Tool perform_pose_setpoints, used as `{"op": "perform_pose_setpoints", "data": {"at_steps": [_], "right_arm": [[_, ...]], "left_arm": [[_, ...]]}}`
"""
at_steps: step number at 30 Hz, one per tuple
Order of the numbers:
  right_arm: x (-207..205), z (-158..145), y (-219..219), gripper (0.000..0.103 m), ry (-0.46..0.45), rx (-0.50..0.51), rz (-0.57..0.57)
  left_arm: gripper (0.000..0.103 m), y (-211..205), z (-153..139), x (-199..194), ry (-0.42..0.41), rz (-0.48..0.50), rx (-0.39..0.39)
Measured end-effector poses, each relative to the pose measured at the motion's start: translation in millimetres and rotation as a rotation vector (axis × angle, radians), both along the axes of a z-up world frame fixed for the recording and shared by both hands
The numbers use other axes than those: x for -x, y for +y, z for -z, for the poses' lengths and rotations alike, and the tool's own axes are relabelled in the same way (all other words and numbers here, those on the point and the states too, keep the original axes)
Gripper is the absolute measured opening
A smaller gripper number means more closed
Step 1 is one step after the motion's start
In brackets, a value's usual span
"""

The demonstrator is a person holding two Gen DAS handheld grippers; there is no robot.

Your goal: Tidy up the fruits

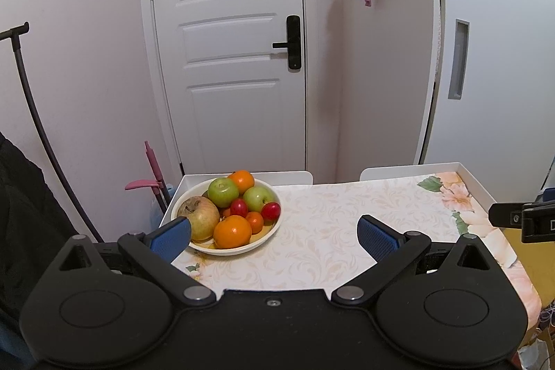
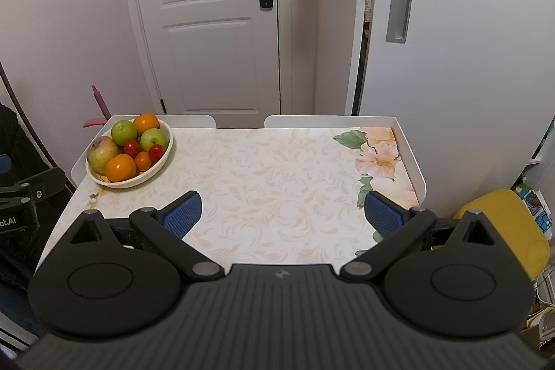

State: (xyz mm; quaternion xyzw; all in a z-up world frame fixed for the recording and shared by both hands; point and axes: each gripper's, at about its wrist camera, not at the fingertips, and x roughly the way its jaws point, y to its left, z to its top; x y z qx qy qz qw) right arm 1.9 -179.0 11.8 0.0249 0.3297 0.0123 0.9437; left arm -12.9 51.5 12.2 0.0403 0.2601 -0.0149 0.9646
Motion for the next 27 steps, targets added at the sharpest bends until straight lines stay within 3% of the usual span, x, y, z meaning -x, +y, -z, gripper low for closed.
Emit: {"op": "perform_pose_setpoints", "data": {"at_steps": [27], "right_arm": [[-2.0, 1.7, 3.9, 0.103, 0.005, 0.002, 0.000]], "left_arm": [[0.103, 8.5, 1.8, -2.9, -0.003, -0.021, 0.031]]}}
